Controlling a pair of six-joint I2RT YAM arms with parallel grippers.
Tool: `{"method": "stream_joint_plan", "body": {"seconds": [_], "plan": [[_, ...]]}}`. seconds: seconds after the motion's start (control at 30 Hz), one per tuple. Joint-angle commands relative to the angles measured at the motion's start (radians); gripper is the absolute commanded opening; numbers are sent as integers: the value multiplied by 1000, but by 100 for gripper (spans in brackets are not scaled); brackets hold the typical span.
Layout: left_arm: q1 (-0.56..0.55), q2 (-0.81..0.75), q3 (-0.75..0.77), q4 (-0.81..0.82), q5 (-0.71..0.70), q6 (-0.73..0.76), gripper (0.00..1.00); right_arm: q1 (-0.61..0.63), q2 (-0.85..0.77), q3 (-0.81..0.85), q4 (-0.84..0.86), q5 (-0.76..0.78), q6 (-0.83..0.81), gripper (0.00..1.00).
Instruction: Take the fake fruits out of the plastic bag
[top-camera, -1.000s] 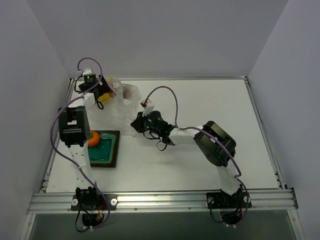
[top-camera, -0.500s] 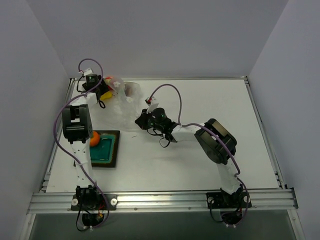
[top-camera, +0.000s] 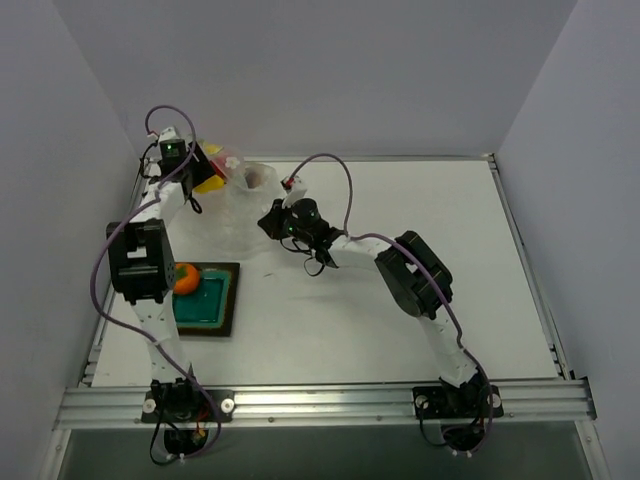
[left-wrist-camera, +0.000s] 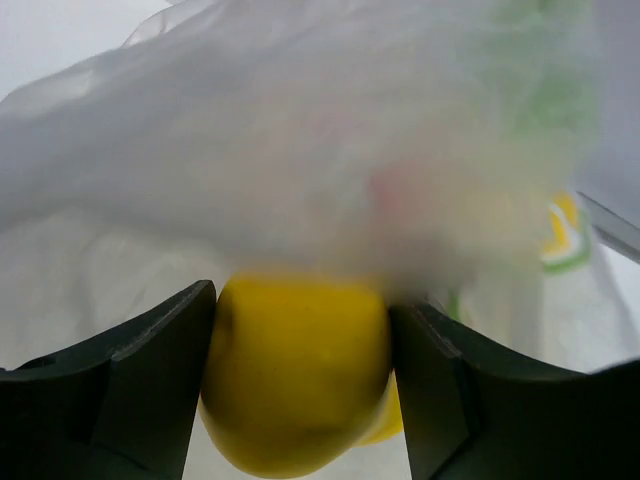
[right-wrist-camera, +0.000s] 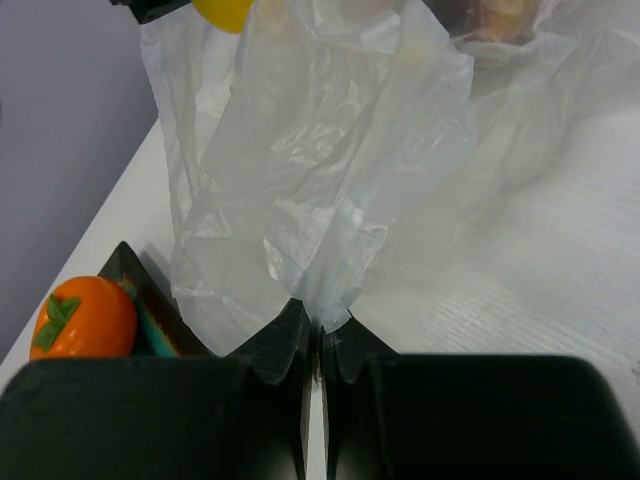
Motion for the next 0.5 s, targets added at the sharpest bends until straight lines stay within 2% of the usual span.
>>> {"method": "stream_joint_plan", "body": {"seconds": [0.0, 0.27, 0.47], "plan": [[-3, -143, -15, -60, 41, -35, 13, -5, 34, 91, 2, 7, 27, 0], [-3, -278, -133, -119, 53, -89, 10, -15, 86, 159, -15, 55, 65, 0], [-3, -446, -270, -137, 93, -135, 6, -21, 82, 154, -23, 64, 72, 0]]}}
